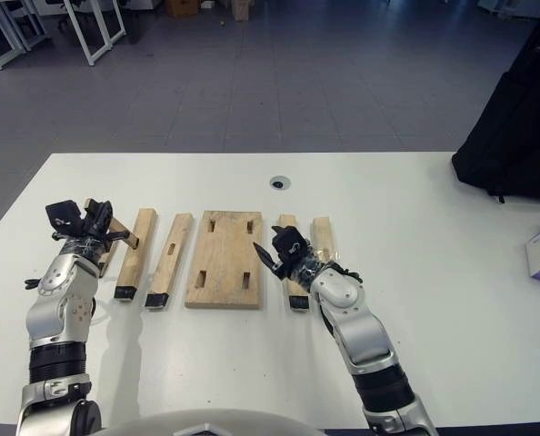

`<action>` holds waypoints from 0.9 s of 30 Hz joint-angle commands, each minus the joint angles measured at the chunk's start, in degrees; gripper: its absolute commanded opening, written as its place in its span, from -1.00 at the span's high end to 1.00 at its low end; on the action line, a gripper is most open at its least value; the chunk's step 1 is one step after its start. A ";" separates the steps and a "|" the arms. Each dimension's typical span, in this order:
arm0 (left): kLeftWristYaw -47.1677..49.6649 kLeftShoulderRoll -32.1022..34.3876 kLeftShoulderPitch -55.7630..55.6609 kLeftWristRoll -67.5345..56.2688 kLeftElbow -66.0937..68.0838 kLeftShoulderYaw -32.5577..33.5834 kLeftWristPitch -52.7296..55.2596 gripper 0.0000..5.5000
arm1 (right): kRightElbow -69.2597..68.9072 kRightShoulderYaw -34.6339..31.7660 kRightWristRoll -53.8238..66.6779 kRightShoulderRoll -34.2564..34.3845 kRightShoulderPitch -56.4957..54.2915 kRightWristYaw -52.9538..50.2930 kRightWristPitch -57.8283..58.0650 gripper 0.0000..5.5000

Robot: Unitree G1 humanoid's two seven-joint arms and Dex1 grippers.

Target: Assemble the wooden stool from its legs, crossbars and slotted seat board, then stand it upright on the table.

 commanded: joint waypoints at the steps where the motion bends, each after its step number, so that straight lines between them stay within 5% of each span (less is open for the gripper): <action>1: 0.08 1.06 2.09 3.61 2.94 -2.84 3.88 0.84 | 0.40 0.21 -0.74 -0.38 -0.71 0.42 -0.35 0.04; 27: -2.77 2.58 2.96 6.69 5.00 -8.67 9.36 0.84 | 0.90 0.79 -2.85 -0.07 -1.09 0.79 -1.22 0.04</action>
